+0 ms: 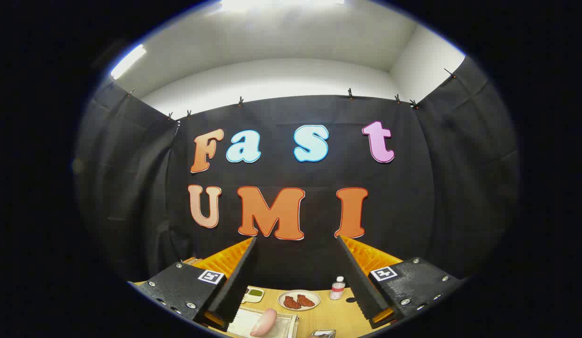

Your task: Take the plate from the dish rack, then take the spoon from the basket and place it into the plate.

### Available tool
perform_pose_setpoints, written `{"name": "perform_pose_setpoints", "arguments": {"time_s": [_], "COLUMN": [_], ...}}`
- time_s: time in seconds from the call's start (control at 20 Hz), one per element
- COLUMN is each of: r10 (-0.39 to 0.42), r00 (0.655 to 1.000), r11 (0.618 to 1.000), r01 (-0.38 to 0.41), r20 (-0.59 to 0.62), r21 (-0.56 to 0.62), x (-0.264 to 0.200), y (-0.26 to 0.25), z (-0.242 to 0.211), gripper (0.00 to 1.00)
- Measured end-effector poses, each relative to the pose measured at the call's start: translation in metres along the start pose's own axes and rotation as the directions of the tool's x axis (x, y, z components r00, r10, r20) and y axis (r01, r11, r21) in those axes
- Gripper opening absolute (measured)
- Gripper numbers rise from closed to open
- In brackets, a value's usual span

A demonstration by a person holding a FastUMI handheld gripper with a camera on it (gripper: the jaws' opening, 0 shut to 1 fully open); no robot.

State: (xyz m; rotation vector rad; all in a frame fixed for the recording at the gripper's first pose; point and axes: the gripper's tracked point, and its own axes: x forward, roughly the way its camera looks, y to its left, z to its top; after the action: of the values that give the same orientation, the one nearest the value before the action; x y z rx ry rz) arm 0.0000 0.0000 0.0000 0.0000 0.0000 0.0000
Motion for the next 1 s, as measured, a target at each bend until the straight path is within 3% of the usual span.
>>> {"name": "perform_pose_setpoints", "arguments": {"time_s": [1.0], "r10": [0.026], "r00": [1.0], "r11": [1.0], "r01": [-0.026], "r20": [-0.009], "r21": [-0.009], "x": [0.0081], "y": [0.0107], "z": [0.0026], "gripper": [0.97]}}
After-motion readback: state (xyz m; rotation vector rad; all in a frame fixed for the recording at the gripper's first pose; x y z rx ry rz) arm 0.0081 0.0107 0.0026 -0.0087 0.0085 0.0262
